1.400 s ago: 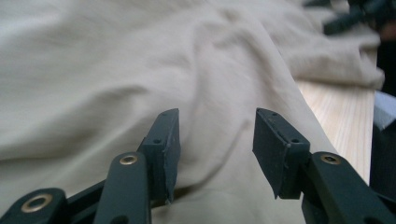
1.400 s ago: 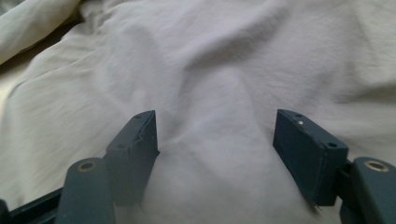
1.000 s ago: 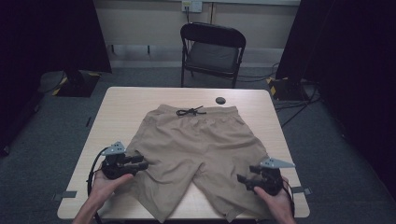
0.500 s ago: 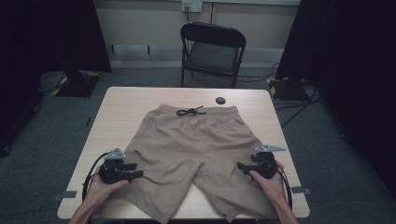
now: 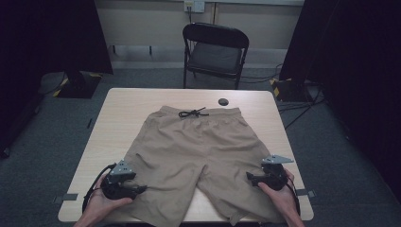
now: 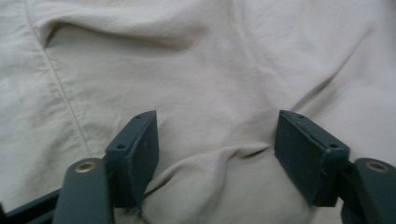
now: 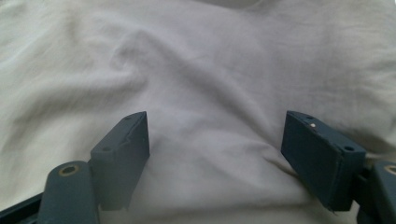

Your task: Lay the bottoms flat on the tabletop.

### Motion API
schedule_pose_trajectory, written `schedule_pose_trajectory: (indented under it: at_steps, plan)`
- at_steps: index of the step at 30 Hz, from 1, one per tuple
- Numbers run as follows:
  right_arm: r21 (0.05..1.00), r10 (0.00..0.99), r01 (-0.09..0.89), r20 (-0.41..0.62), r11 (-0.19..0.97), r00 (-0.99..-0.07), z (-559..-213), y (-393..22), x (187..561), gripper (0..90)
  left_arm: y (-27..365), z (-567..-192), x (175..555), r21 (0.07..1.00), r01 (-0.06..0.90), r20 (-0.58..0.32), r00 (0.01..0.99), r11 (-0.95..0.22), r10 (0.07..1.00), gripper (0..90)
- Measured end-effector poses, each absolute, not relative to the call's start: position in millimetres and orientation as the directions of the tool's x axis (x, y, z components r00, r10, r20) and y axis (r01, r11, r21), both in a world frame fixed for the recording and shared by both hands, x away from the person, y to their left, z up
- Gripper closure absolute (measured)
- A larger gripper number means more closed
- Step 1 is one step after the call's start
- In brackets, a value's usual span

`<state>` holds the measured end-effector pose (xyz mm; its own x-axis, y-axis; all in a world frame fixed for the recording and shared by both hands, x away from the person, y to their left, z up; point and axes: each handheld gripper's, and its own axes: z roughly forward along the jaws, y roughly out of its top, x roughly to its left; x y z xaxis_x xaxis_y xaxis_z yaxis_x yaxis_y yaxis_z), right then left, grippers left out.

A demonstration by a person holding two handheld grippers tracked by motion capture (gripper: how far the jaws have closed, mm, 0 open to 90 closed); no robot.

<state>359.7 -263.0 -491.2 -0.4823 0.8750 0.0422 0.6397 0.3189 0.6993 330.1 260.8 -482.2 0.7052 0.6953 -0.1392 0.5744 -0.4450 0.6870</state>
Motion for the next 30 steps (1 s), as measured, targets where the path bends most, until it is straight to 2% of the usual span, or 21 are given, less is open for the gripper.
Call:
schedule_pose_trajectory:
  at_steps: [3, 7, 9, 13, 16, 18, 22, 24, 28, 30]
  plan:
    - [0.717, 0.874, 0.63, 0.06, 0.299, -0.483, -485, -265, 364, 23.5, 264, -466, 348, 0.734, 0.57, -0.184, 0.691, -0.37, 0.699, 35.1]
    - [0.758, 0.872, 0.598, 0.079, 0.263, -0.483, -468, -257, 381, 21.5, 259, -452, 385, 0.754, 0.565, -0.191, 0.677, -0.336, 0.71, 38.7]
    - [0.771, 0.87, 0.592, 0.103, 0.237, -0.482, -464, -251, 395, 21.0, 254, -453, 405, 0.753, 0.583, -0.226, 0.665, -0.305, 0.712, 39.6]
    - [0.766, 0.871, 0.604, 0.123, 0.222, -0.476, -469, -235, 423, 19.4, 242, -473, 429, 0.726, 0.622, -0.238, 0.627, -0.293, 0.742, 37.6]
    - [0.746, 0.887, 0.617, 0.08, 0.25, -0.456, -482, -225, 437, 19.1, 235, -488, 439, 0.69, 0.649, -0.2, 0.595, -0.32, 0.778, 35.6]
    - [0.723, 0.893, 0.641, 0.078, 0.255, -0.443, -492, -226, 445, 19.4, 237, -490, 442, 0.703, 0.639, -0.18, 0.585, -0.313, 0.791, 35.9]
    - [0.735, 0.901, 0.626, 0.048, 0.26, -0.431, -496, -224, 451, 19.9, 241, -490, 448, 0.709, 0.615, -0.105, 0.576, -0.345, 0.811, 37.9]
    - [0.729, 0.901, 0.616, -0.001, 0.297, -0.433, -497, -220, 456, 17.0, 240, -492, 452, 0.721, 0.603, -0.084, 0.566, -0.342, 0.82, 39.6]
    - [0.721, 0.904, 0.624, -0.008, 0.301, -0.427, -497, -212, 475, 14.4, 237, -496, 458, 0.744, 0.572, -0.031, 0.546, -0.346, 0.837, 41.4]
    - [0.73, 0.906, 0.616, -0.009, 0.295, -0.423, -499, -211, 482, 14.3, 236, -497, 463, 0.756, 0.575, -0.05, 0.525, -0.311, 0.85, 41.3]
